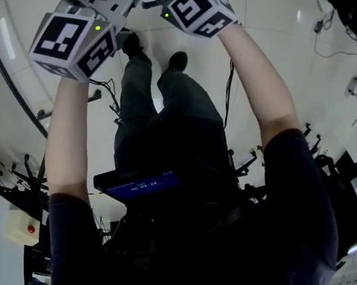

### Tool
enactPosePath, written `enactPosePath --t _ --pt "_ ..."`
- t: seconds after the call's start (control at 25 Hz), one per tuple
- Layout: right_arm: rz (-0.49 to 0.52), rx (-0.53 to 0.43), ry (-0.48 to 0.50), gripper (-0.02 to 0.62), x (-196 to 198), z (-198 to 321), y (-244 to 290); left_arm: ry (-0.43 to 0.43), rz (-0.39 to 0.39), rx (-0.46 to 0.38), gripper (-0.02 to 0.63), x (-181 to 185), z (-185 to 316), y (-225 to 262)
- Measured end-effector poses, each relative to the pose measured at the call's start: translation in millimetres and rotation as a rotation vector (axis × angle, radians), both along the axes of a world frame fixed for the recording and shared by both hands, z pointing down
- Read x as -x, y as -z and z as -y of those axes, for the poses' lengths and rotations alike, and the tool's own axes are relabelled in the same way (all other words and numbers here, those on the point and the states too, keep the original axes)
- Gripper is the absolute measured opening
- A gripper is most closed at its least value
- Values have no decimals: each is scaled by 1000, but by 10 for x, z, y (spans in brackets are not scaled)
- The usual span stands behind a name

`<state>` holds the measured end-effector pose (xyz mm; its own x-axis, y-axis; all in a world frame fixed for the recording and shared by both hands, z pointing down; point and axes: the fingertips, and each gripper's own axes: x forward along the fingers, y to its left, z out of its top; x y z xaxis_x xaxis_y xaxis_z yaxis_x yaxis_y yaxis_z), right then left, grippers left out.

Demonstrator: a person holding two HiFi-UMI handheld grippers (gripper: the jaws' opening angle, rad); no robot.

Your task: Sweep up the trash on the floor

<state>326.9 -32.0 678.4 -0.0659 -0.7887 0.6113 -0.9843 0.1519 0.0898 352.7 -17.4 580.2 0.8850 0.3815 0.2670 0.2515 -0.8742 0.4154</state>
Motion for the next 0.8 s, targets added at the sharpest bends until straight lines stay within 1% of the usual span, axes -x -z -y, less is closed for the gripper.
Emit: enactPosePath --t 0.2,0.36,0.48,0.64,0.8 --pt "28 -2 -5 106 -2 -14 19 13 3 -5 90 13 -15 5" --pt "63 -4 -14 104 3 -1 -4 19 25 -18 89 19 -3 -35" --pt "98 -9 -39 104 -40 -18 5 3 29 -32 84 -3 -16 -40" --pt "132 -20 -53 103 -66 -49 38 -27 10 -49 84 -22 -43 -9" --pt "148 -40 -57 103 -83 -42 68 -30 3 -57 83 -38 -42 15"
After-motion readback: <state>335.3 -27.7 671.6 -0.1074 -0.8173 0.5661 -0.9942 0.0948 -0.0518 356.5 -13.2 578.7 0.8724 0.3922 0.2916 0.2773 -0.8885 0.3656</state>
